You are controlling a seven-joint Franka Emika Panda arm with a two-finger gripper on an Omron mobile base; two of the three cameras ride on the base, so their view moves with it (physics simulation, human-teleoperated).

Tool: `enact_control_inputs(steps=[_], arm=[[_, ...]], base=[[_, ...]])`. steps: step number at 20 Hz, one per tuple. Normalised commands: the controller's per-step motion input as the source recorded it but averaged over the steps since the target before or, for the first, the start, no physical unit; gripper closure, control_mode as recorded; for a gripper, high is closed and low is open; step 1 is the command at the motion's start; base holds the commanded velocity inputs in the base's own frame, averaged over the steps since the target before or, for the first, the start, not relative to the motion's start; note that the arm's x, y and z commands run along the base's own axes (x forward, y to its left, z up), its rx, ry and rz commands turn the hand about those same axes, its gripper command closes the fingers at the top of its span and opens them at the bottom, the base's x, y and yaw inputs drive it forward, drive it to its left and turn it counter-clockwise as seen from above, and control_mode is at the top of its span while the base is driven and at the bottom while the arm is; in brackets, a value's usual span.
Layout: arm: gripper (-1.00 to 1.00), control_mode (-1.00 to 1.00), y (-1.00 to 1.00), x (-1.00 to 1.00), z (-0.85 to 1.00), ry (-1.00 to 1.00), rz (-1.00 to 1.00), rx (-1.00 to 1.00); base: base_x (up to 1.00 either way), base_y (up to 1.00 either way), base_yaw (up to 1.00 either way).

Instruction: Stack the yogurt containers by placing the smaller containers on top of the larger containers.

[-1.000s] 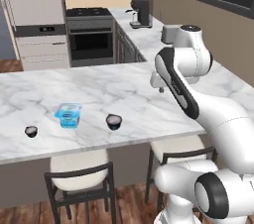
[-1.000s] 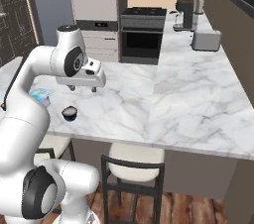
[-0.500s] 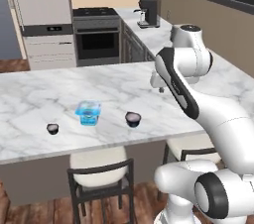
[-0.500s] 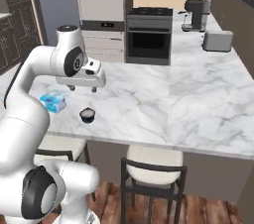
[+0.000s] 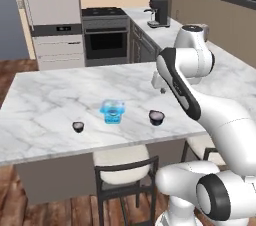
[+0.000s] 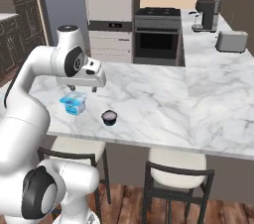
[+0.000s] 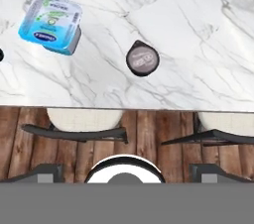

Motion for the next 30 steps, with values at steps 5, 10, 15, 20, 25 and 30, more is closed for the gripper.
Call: enact_control_inputs(steps=[5, 10, 15, 20, 25, 30], arm=[[-1.0, 1.0, 0.0, 0.0, 0.0, 0.0, 0.0, 0.0], [-1.0, 1.0, 0.0, 0.0, 0.0, 0.0, 0.0, 0.0], [-1.0, 1.0, 0.0, 0.0, 0.0, 0.0, 0.0, 0.0], [-1.0, 1.0, 0.0, 0.0, 0.0, 0.0, 0.0, 0.0], [-1.0, 1.0, 0.0, 0.0, 0.0, 0.0, 0.0, 0.0], [-1.0, -1.0, 0.11, 0.01, 0.0, 0.0, 0.0, 0.0]], base=[[0.14, 0.51, 0.0], [0.16, 0.5, 0.0], [0.13, 0.47, 0.0], [0.12, 0.46, 0.0], [0.1, 0.43, 0.0], [0.04, 0.22, 0.0]])
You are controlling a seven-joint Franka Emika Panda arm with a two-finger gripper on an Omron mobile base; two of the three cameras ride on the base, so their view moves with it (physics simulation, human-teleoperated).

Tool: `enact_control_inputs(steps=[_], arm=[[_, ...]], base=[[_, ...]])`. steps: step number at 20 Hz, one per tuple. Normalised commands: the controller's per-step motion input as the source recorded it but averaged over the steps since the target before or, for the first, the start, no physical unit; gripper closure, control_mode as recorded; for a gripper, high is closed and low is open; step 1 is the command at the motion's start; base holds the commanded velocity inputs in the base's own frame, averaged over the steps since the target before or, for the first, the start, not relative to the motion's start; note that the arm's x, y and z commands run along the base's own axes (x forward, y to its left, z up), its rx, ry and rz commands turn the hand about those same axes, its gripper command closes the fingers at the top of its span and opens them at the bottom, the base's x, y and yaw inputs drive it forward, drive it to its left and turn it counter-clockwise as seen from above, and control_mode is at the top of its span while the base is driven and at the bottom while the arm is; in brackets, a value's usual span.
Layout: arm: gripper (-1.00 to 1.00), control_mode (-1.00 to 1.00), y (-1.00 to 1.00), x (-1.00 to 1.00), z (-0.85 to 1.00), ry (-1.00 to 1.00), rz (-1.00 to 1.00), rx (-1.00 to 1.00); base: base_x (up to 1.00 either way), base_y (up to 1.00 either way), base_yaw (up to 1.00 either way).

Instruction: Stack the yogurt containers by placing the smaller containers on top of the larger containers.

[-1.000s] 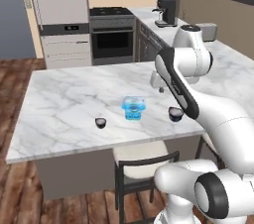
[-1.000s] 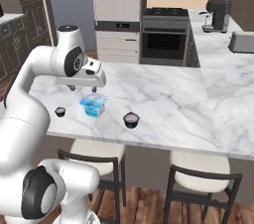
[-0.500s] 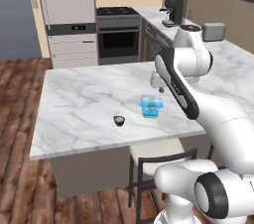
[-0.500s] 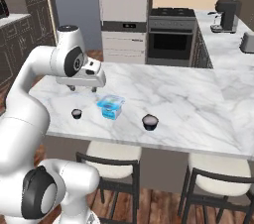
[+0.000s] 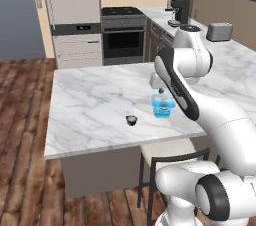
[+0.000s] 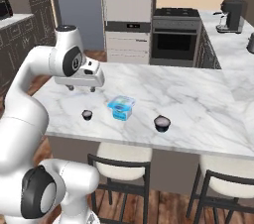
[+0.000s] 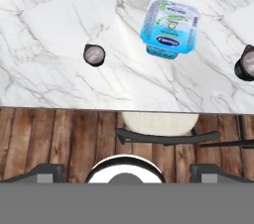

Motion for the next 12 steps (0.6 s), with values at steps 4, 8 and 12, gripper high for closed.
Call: enact_control_inputs(steps=[4, 8, 12], arm=[[-1.0, -1.0, 0.2, 0.02, 0.0, 0.0, 0.0, 0.0], [-1.0, -1.0, 0.17, 0.04, 0.0, 0.0, 0.0, 0.0], [-1.0, -1.0, 0.09, 0.01, 0.0, 0.0, 0.0, 0.0]], base=[[0.0, 0.0, 0.0], [0.0, 0.0, 0.0], [0.0, 0.0, 0.0]])
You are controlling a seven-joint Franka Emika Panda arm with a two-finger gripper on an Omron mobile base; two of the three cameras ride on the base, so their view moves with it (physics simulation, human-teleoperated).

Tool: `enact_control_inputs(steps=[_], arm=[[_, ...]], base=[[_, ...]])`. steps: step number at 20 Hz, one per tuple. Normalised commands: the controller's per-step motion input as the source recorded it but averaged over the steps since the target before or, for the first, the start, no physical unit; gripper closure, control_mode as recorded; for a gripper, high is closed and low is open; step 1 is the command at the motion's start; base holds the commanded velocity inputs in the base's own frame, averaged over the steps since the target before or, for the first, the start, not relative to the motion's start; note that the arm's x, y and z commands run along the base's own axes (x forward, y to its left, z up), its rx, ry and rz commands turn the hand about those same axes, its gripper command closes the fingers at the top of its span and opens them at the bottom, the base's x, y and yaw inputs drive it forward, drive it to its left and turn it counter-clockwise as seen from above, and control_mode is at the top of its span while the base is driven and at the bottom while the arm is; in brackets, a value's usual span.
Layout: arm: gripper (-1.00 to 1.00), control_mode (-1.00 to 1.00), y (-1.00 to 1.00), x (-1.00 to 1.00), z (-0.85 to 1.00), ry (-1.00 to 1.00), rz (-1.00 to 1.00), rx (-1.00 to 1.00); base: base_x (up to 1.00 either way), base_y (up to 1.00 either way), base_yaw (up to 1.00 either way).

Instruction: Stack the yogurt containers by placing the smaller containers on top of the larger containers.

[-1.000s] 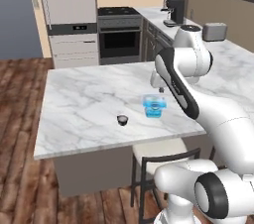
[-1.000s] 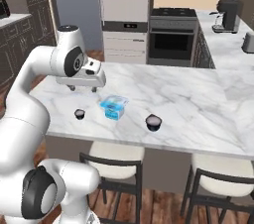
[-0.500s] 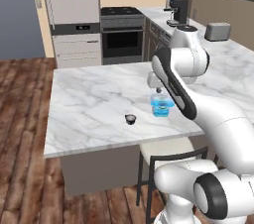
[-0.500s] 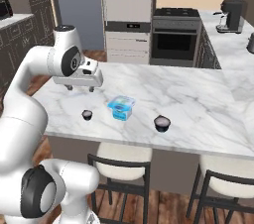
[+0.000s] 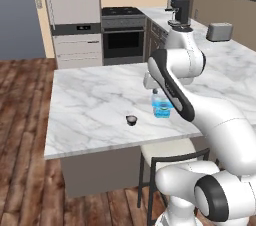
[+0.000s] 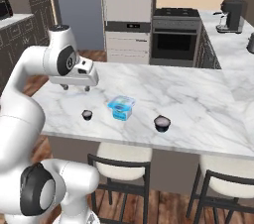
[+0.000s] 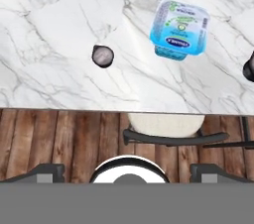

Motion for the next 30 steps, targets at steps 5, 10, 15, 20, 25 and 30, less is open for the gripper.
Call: enact_control_inputs(steps=[5, 10, 15, 20, 25, 30], arm=[[-1.0, -1.0, 0.05, 0.06, 0.0, 0.0, 0.0, 0.0], [-1.0, -1.0, -0.11, 0.01, -0.06, 0.0, 0.0, 0.0], [-1.0, -1.0, -0.15, 0.12, -0.02, 0.0, 0.0, 0.0], [-1.0, -1.0, -0.23, 0.12, 0.0, 0.0, 0.0, 0.0], [-1.0, -1.0, -0.32, 0.09, 0.0, 0.0, 0.0, 0.0], [-1.0, -1.0, -0.38, 0.02, 0.0, 0.0, 0.0, 0.0]], base=[[0.0, 0.0, 0.0], [0.0, 0.0, 0.0], [0.0, 0.0, 0.0], [0.0, 0.0, 0.0], [0.0, 0.0, 0.0], [0.0, 0.0, 0.0]])
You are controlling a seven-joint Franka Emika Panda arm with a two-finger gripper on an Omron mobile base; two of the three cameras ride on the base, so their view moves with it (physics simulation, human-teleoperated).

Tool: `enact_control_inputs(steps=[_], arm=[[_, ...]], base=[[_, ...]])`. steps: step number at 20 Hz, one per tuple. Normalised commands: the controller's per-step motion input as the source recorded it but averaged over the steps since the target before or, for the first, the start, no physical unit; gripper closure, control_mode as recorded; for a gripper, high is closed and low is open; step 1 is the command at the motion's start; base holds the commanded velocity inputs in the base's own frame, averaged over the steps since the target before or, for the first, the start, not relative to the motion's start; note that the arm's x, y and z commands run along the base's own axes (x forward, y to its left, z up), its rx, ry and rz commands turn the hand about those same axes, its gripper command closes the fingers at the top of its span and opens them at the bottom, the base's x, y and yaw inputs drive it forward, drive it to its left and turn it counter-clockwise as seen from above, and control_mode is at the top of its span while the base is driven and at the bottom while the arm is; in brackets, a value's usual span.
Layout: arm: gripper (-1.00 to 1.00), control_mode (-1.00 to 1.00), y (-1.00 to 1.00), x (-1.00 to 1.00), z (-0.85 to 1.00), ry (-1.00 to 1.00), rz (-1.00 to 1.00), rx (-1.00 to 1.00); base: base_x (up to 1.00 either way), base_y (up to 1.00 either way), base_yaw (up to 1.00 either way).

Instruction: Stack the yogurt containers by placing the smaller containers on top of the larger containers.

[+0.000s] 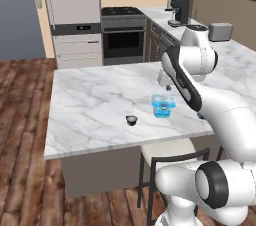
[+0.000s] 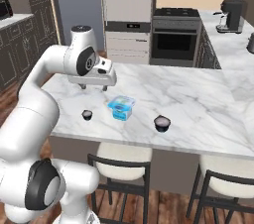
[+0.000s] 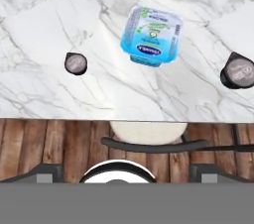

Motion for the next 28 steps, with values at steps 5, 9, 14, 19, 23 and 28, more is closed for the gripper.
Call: enact_control_inputs(steps=[5, 9, 14, 19, 23, 28], arm=[[-1.0, -1.0, -0.43, 0.0, 0.0, 0.0, -0.01, 0.0], [-1.0, -1.0, -0.41, 0.0, 0.0, 0.03, -0.02, 0.01], [-1.0, -1.0, -0.41, -0.06, -0.01, 0.03, -0.05, 0.04], [-1.0, -1.0, -0.3, -0.06, -0.15, 0.0, -0.04, 0.1], [-1.0, -1.0, -0.18, -0.04, -0.32, 0.0, -0.02, 0.17], [-1.0, -1.0, -0.22, -0.07, -0.29, 0.0, -0.03, 0.13]], base=[[0.0, 0.0, 0.0], [0.0, 0.0, 0.0], [0.0, 0.0, 0.0], [0.0, 0.0, 0.0], [0.0, 0.0, 0.0], [0.0, 0.0, 0.0]])
